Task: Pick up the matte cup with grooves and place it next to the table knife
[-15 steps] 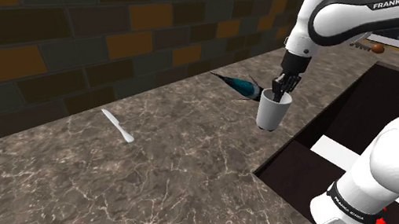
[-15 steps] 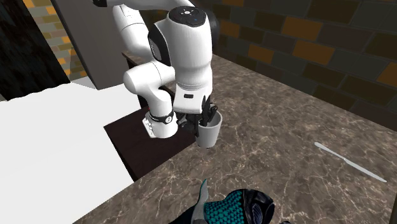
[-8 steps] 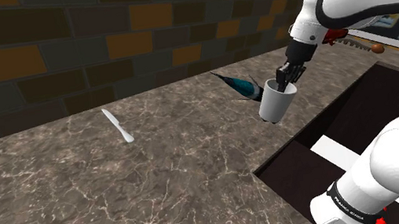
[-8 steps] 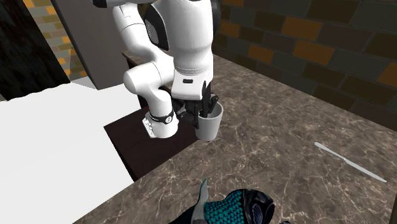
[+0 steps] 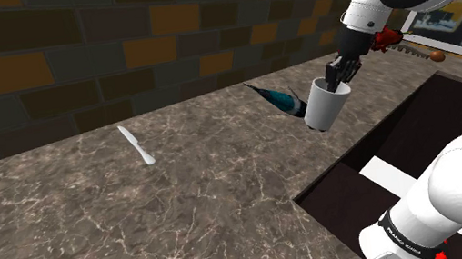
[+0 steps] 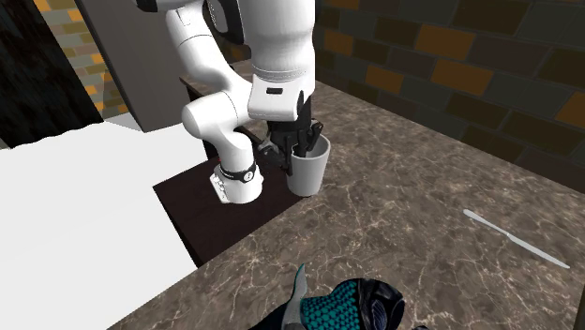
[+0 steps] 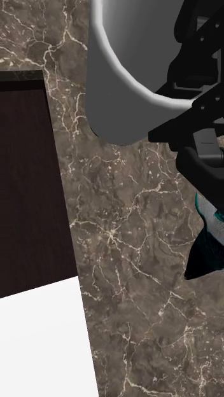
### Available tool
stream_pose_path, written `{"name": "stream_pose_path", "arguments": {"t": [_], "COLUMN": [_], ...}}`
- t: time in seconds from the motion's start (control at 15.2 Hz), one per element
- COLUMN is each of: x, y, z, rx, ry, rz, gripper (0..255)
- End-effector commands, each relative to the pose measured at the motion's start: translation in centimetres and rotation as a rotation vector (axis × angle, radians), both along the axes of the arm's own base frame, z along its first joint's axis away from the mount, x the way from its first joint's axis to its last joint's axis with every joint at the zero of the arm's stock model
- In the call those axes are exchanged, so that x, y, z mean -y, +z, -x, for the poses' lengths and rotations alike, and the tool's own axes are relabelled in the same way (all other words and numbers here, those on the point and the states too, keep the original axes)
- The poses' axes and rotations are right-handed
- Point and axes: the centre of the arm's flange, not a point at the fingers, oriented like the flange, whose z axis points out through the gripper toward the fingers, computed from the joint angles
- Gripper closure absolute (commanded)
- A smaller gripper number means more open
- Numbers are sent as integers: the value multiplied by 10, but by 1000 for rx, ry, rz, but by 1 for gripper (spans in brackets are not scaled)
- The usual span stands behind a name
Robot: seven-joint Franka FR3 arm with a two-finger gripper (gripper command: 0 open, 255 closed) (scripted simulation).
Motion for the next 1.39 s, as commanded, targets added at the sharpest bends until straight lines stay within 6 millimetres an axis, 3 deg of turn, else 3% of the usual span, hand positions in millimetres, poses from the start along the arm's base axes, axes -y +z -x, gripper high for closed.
{"name": "stream_pose_path", "arguments": {"t": [0.0,0.46,1.32], "x": [-1,-1,-93], "y": [11,45,3], "z": [0,0,-138], "rx": [0,0,0], "ry": [0,0,0], "rz": [0,0,0], "gripper": [255,255,255]}}
